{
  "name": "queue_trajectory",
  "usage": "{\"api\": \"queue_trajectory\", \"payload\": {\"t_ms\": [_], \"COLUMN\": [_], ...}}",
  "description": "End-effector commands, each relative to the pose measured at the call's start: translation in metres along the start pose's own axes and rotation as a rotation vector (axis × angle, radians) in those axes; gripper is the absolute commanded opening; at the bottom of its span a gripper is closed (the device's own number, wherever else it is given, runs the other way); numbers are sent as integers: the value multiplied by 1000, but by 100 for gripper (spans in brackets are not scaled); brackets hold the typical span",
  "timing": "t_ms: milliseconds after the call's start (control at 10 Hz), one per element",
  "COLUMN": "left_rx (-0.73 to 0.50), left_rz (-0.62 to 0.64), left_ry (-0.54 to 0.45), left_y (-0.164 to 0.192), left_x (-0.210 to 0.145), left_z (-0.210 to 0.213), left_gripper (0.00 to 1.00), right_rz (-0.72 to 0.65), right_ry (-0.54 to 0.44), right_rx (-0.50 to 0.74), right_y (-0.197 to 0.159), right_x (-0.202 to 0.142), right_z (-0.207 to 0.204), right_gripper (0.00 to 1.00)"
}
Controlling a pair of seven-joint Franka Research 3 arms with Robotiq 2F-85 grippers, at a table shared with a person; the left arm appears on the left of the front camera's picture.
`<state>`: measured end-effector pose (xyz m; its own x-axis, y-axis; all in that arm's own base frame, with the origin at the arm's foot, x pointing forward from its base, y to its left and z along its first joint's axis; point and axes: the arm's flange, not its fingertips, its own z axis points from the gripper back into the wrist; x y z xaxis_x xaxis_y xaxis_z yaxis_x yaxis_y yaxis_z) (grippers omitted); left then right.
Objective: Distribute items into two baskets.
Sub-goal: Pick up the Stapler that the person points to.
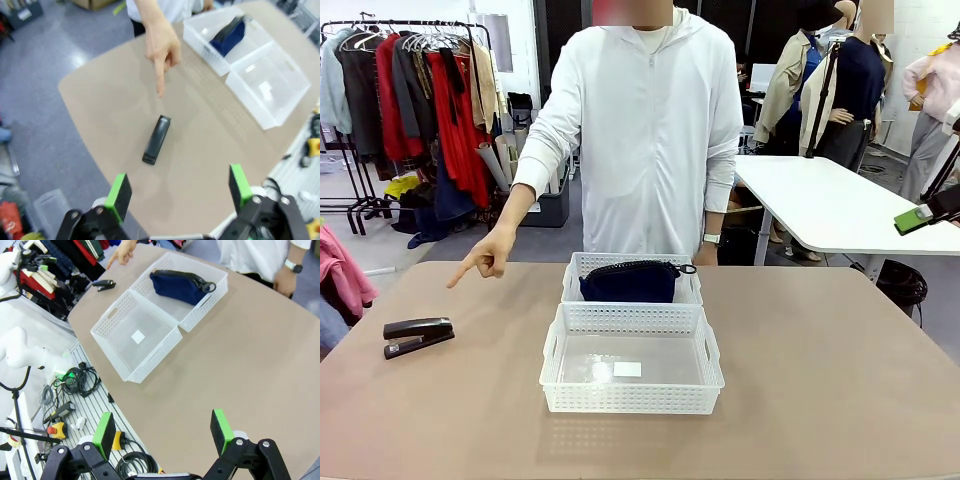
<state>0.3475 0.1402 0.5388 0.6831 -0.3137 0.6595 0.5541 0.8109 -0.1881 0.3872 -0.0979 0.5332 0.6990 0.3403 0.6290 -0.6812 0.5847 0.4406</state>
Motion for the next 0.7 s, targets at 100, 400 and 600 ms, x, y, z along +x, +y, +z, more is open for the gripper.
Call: {"api": "queue_trajectory", "payload": {"t_ms": [100, 400, 600], "left_rx": [-7, -47, -44], "left_rz": [-35, -71, -110], "left_ry": [181, 319, 354], "left_y": [27, 51, 61], "left_x": [22, 31, 36], "left_z": [-38, -84, -104], "left_gripper": [100, 100, 100], "right_rz": [0, 0, 0], "right_ry": [-1, -1, -1], "right_rx": [0, 0, 0], "right_y": [1, 1, 1], "right_x": [1, 1, 1], "right_z": [0, 0, 0], "right_gripper": [100, 100, 100]}}
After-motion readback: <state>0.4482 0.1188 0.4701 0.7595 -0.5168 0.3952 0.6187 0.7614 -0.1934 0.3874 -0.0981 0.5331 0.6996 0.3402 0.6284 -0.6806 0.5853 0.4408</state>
